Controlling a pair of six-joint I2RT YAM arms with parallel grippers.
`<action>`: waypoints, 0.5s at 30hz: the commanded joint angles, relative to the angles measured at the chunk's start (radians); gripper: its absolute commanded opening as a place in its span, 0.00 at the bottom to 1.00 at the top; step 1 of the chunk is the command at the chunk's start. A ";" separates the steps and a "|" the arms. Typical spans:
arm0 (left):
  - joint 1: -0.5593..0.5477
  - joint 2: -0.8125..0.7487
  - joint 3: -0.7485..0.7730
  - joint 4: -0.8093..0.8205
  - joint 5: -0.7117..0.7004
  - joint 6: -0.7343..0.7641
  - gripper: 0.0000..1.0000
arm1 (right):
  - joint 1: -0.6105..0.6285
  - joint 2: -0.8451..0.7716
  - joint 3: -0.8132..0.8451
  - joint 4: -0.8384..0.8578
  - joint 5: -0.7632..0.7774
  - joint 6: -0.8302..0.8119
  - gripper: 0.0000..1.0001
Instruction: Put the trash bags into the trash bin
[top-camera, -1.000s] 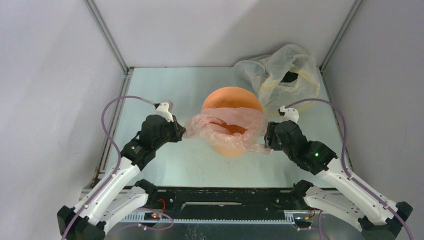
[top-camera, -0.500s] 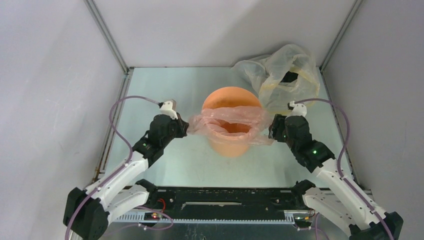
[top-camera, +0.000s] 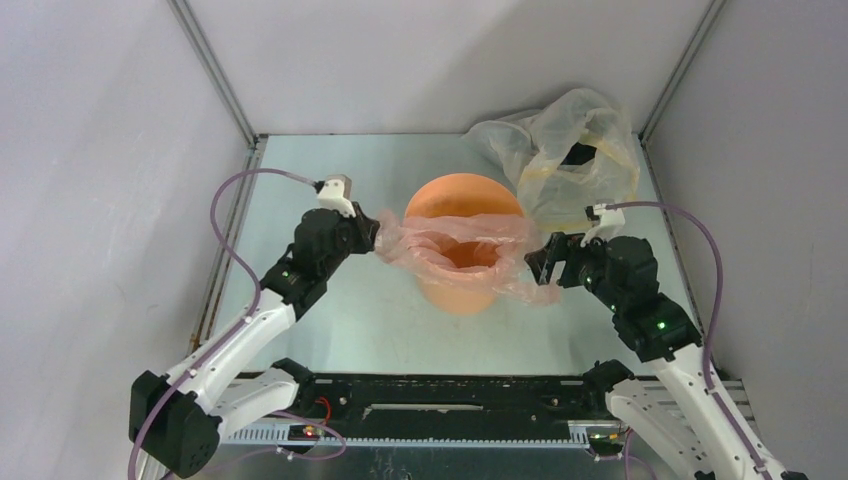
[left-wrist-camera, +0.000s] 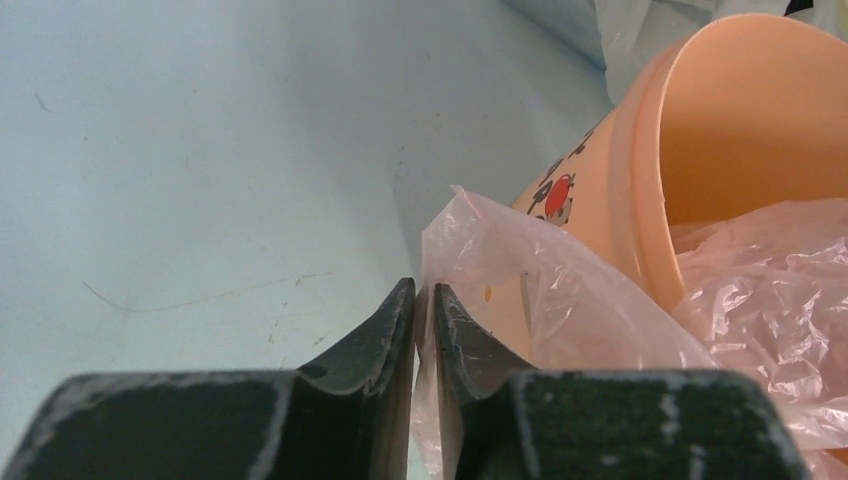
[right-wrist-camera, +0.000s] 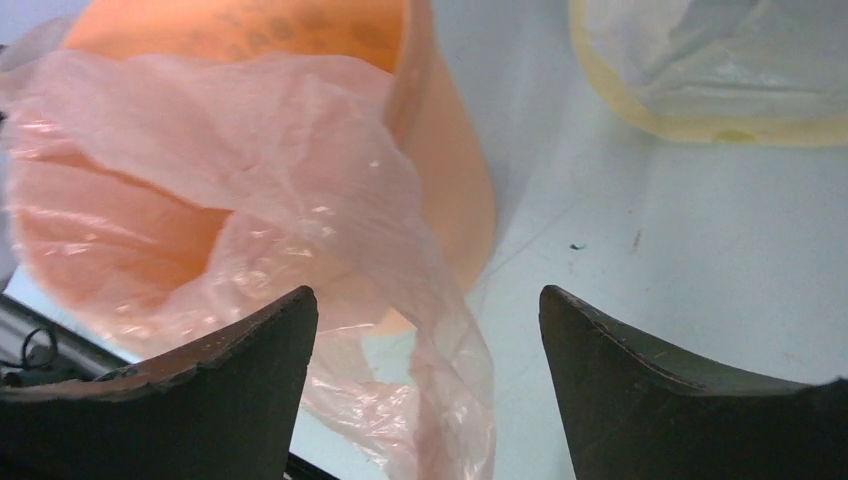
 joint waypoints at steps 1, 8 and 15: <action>-0.002 0.016 0.049 -0.040 -0.013 0.021 0.24 | -0.004 -0.039 0.086 -0.025 -0.114 -0.042 0.86; -0.002 -0.051 0.045 -0.111 -0.093 -0.017 0.54 | 0.004 0.011 0.183 -0.060 -0.052 -0.104 0.83; -0.002 -0.152 0.037 -0.200 -0.155 -0.037 0.83 | 0.072 0.083 0.259 0.000 -0.036 -0.197 0.79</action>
